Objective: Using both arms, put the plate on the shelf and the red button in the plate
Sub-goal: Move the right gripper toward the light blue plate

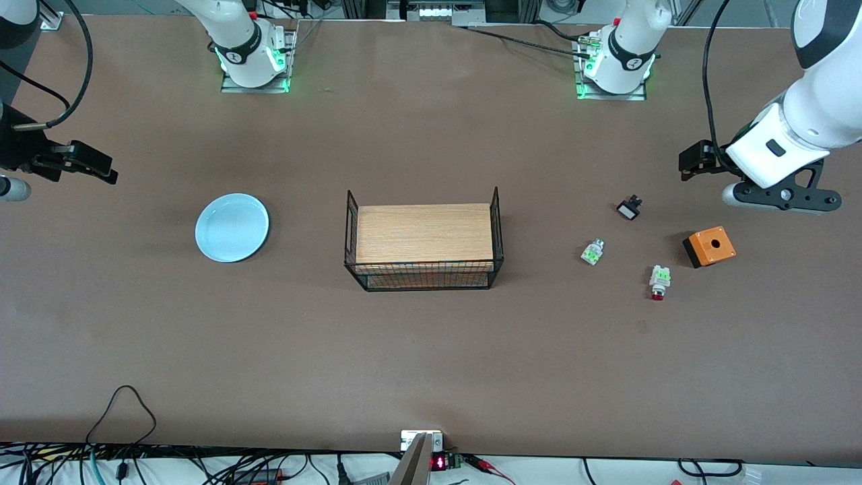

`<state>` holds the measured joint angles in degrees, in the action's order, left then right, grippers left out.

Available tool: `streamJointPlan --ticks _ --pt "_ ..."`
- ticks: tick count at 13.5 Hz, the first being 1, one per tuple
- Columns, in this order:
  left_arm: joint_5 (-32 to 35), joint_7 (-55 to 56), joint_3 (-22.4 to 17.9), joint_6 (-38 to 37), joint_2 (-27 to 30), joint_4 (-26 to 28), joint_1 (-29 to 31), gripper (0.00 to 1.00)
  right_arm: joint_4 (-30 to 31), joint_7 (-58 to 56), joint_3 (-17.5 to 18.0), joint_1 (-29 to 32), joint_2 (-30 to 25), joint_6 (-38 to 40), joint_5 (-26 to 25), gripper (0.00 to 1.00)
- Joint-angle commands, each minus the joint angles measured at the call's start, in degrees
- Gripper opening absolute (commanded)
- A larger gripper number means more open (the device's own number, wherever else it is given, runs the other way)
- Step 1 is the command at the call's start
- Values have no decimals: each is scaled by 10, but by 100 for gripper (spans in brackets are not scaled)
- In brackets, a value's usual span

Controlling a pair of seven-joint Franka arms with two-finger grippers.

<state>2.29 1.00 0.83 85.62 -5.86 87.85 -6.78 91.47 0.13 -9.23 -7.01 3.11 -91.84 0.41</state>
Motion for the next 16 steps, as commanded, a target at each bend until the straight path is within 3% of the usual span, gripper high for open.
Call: streamJointPlan --ticks 1,7,16 --pt "13 -7 0 -5 -9 -20 -4 100 -1 -6 2 1 -9 11 0 100" --pt "13 -7 0 -5 -9 -20 -3 100 -5 1 2 2 10 7 0 100" --pt "13 -8 0 -5 -9 -20 -2 100 9 7 -2 9 121 -64 -10 100"
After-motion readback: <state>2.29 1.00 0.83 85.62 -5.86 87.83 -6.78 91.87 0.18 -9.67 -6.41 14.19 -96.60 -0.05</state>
